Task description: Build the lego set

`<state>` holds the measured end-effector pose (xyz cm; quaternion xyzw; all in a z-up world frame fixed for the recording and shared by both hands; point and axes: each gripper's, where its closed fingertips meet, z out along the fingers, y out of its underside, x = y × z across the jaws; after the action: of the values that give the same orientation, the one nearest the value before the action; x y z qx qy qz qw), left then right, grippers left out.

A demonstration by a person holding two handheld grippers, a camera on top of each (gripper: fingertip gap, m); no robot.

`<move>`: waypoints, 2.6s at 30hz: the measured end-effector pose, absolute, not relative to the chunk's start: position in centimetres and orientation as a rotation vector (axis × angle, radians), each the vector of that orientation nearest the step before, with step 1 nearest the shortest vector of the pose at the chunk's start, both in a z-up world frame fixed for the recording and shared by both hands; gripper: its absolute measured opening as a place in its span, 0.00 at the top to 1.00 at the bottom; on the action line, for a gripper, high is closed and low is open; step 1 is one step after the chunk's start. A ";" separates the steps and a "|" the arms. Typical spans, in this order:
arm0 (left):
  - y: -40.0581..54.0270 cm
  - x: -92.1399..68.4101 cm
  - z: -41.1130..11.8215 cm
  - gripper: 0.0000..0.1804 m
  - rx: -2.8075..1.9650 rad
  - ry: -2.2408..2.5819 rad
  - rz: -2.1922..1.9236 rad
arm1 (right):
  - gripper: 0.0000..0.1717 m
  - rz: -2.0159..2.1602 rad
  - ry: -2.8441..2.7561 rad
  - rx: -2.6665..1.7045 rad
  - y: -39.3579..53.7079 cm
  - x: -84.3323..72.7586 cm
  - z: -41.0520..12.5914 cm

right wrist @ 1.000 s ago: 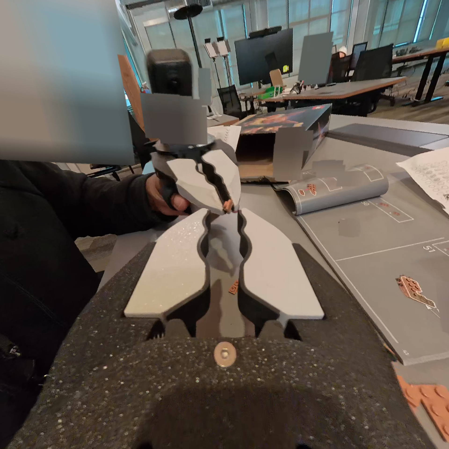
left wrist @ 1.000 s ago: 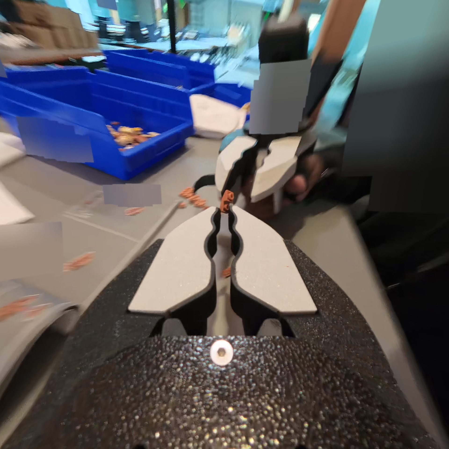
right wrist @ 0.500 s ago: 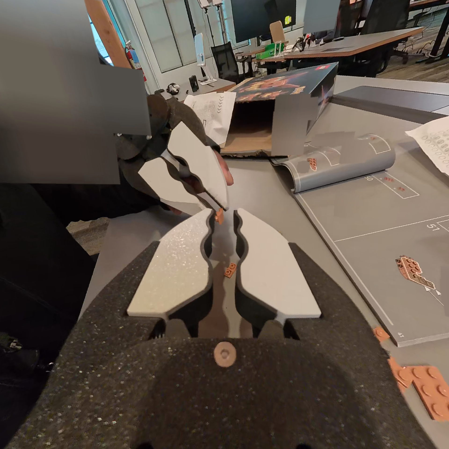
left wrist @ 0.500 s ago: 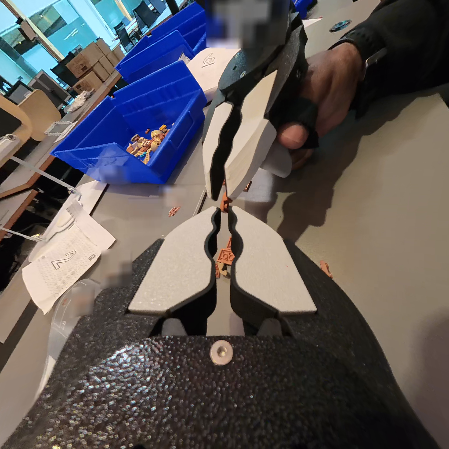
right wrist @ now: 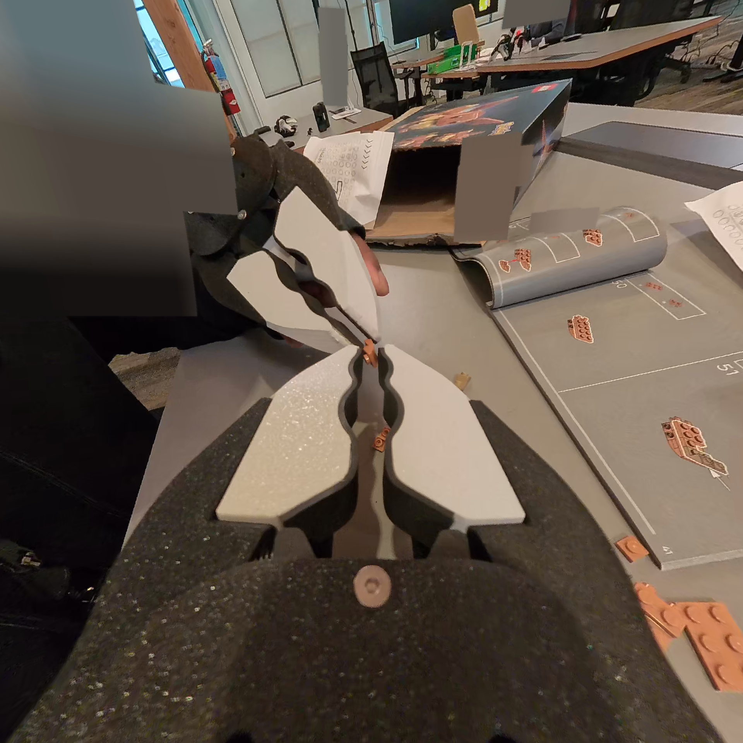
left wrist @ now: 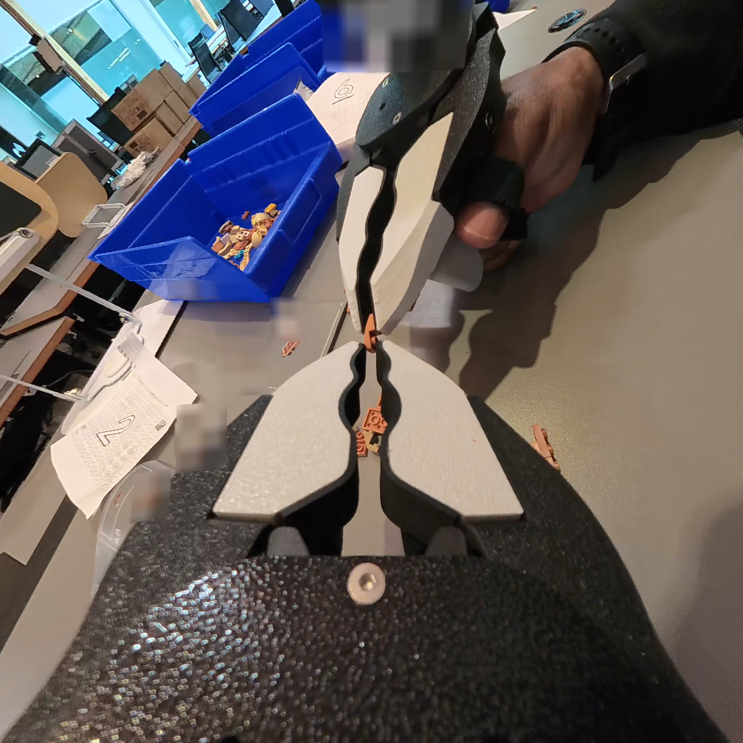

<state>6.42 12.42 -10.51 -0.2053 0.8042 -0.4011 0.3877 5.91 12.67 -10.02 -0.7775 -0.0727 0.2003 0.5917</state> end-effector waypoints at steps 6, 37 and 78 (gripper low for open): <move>12.2 6.2 -10.7 0.97 -0.552 2.074 -1.098 | 0.97 0.471 -0.175 -1.821 12.6 5.9 -10.2; 11.4 3.1 -14.5 0.96 -0.730 2.468 -1.205 | 0.97 0.414 -0.241 -1.873 11.5 5.1 -11.0; 10.7 3.1 -13.9 0.96 -0.599 2.418 -1.127 | 0.97 0.378 -0.464 -1.933 10.9 3.0 -12.2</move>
<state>3.14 10.74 -13.87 -0.2146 0.8661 -0.4036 0.2024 2.97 10.89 -12.19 -0.8099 -0.1943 0.1582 0.5303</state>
